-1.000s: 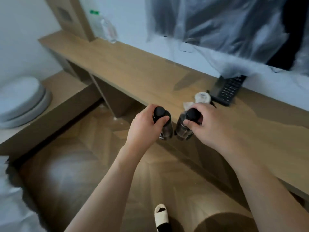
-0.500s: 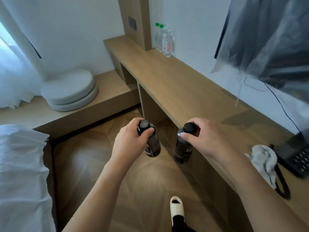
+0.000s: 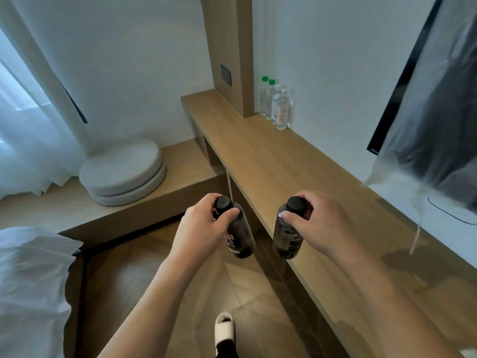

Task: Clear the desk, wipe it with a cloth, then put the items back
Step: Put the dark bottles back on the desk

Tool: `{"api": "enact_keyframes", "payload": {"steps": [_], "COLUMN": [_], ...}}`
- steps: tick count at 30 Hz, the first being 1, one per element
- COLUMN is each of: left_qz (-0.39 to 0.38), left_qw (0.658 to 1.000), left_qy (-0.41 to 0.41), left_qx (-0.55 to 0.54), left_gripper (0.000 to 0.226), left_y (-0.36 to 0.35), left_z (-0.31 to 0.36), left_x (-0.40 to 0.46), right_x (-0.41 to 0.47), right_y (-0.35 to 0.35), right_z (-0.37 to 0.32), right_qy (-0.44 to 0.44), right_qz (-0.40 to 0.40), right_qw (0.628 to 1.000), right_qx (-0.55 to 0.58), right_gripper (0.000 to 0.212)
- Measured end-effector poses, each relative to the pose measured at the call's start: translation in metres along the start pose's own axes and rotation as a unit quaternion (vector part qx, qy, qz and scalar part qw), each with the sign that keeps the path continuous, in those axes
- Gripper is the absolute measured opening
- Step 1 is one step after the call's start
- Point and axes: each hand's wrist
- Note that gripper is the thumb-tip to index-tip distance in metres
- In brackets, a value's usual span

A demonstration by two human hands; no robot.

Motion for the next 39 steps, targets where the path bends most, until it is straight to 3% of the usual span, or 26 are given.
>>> {"api": "enact_keyframes", "payload": {"steps": [9,18,23,28,39], "left_qz": [-0.014,-0.045,-0.107,-0.134,-0.244], "left_qw": [0.998,0.993,0.989,0.979,0.935], "left_qy": [-0.061,-0.109,-0.096,-0.153,-0.219], "left_qx": [0.014,0.023,-0.023,-0.027,0.132], "left_gripper": [0.018,0.019,0.02,0.022,0.021], "left_y": [0.011,0.003,-0.049,-0.116,-0.245], "left_z": [-0.047,-0.067,-0.059,-0.035,-0.008], "left_x": [0.172,0.333,0.401,0.472,0.62], "right_x": [0.138,0.249,0.306,0.375,0.515], "right_y": [-0.089,-0.147,-0.17,-0.187,-0.21], "right_z": [-0.033,-0.042,-0.025,0.011,0.091], "right_qy": [-0.041,-0.12,-0.164,-0.207,-0.272], "right_qz": [-0.004,0.062,0.068,0.095,0.139], "right_qw": [0.999,0.991,0.984,0.974,0.952], "right_qx": [-0.007,0.019,-0.005,-0.002,0.014], "right_gripper": [0.019,0.023,0.024,0.022,0.026]}}
Point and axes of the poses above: each hand's wrist, its own x-axis towards the middle knuckle, its own y-axis out of the back of the hand, z = x × y, and after that the axes turned 13 degrees about z, right-handed
